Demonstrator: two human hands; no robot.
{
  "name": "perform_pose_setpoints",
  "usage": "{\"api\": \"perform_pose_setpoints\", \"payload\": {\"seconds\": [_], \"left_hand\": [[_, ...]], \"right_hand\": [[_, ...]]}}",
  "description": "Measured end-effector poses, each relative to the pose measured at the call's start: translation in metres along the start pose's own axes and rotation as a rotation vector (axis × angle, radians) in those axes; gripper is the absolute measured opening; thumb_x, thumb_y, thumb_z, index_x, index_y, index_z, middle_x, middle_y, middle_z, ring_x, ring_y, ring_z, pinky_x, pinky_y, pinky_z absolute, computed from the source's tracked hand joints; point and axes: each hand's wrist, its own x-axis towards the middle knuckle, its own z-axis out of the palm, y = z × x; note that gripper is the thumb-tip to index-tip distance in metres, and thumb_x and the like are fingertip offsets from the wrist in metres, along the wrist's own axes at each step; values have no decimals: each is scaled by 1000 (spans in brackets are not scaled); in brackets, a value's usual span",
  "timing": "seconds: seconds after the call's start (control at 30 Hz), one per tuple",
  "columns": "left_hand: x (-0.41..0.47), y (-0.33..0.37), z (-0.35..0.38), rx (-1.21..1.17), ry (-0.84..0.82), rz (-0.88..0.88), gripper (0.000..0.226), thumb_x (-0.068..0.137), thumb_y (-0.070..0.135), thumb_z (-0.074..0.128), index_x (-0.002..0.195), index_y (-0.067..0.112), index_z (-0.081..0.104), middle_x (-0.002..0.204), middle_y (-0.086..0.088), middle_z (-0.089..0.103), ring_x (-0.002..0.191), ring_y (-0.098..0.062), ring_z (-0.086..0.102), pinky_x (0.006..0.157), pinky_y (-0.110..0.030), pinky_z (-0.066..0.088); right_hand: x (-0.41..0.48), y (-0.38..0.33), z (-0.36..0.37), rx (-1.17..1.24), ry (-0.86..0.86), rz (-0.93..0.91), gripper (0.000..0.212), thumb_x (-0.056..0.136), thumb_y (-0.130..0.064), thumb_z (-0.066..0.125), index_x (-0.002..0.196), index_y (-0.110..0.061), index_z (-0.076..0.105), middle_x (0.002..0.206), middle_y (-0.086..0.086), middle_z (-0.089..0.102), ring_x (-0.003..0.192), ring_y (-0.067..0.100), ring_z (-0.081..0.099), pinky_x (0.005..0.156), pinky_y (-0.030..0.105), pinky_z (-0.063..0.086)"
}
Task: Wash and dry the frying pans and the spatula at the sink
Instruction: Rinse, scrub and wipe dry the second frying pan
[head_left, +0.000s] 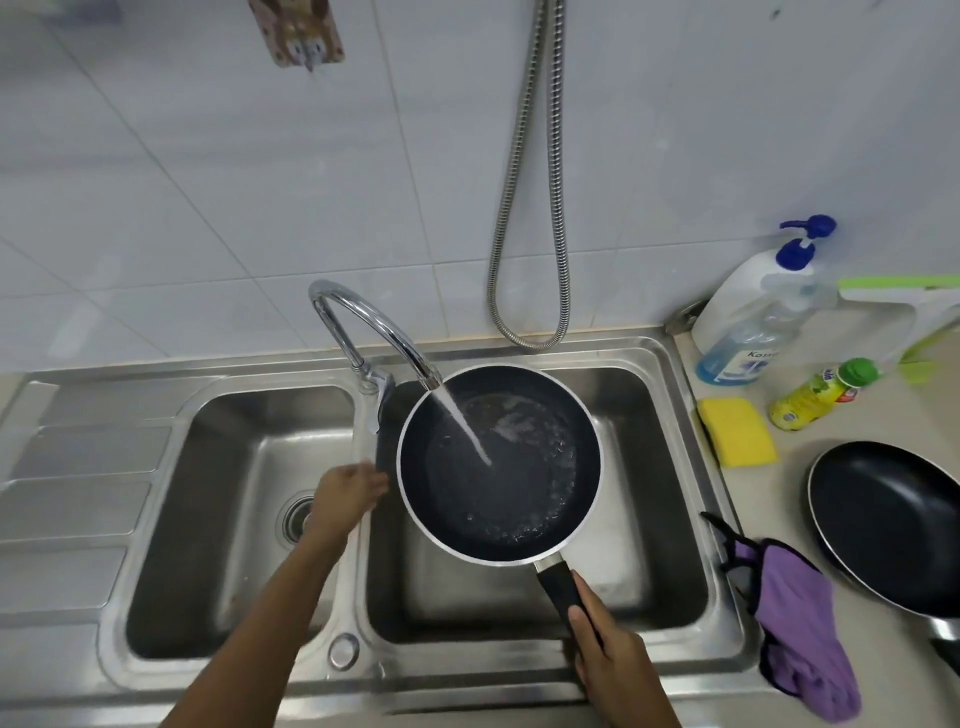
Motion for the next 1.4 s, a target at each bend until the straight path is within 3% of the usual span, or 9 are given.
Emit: {"api": "perform_pose_setpoints", "payload": {"seconds": [0.27,0.47,0.6,0.77,0.93,1.07,1.17,1.3,1.4], "left_hand": [[3,54,26,-307,-16,-91,39,108,15,41,138,-10,47,136,-25,59,129,-35,57,103,-38,46],[-1,75,22,-220,171,225,18,92,14,60,79,11,72,78,-3,64,78,-16,57,78,-37,49],[4,126,45,26,27,345,24,91,9,47,82,4,69,83,-10,66,84,-26,60,79,-37,49],[0,70,30,195,41,423,28,100,24,54,126,16,62,128,-6,67,118,-25,63,105,-47,49],[-91,-30,39,112,107,407,28,96,41,64,77,19,64,61,4,66,55,-12,60,62,-38,52],[-142,-70,87,123,-216,127,57,76,73,60,67,17,63,56,8,58,54,-9,52,59,-31,46],[-147,-70,124,-5,-491,-127,67,71,79,67,85,13,74,83,1,77,77,-14,73,80,-34,59],[-156,-56,156,-438,-436,-437,46,78,50,81,98,10,72,84,-6,75,72,-19,72,63,-27,58],[-163,-46,166,-494,-298,-409,30,79,28,85,90,5,68,70,-6,74,57,-15,69,48,-21,53]], "right_hand": [[5,-3,-5,-40,-2,46,44,102,-40,49,139,-62,42,52,0,57,47,15,59,59,33,52],[1,2,-14,-26,-5,39,44,102,-43,47,139,-65,40,54,3,60,50,14,61,60,33,52],[-1,-1,-17,-41,-22,43,43,102,-40,48,142,-57,42,56,5,62,51,14,62,59,29,50],[-3,3,-13,-27,-24,51,44,101,-46,45,142,-61,39,58,3,62,56,16,64,63,33,53],[-6,-6,-11,-13,-28,-18,44,101,-48,43,132,-77,31,63,-17,57,63,7,61,72,33,54],[-6,-21,-6,9,-68,-27,42,102,-49,40,138,-70,33,84,-18,57,75,4,56,78,31,53],[-10,-32,1,73,-99,-13,43,105,-40,37,141,-65,34,99,-16,62,84,5,58,80,28,49],[-18,-41,9,139,-153,54,52,98,-37,32,145,-60,29,141,-6,59,116,11,63,101,39,53],[-21,-46,2,154,-144,41,52,100,-27,33,137,-63,32,110,-2,72,80,5,68,73,24,54]]}}
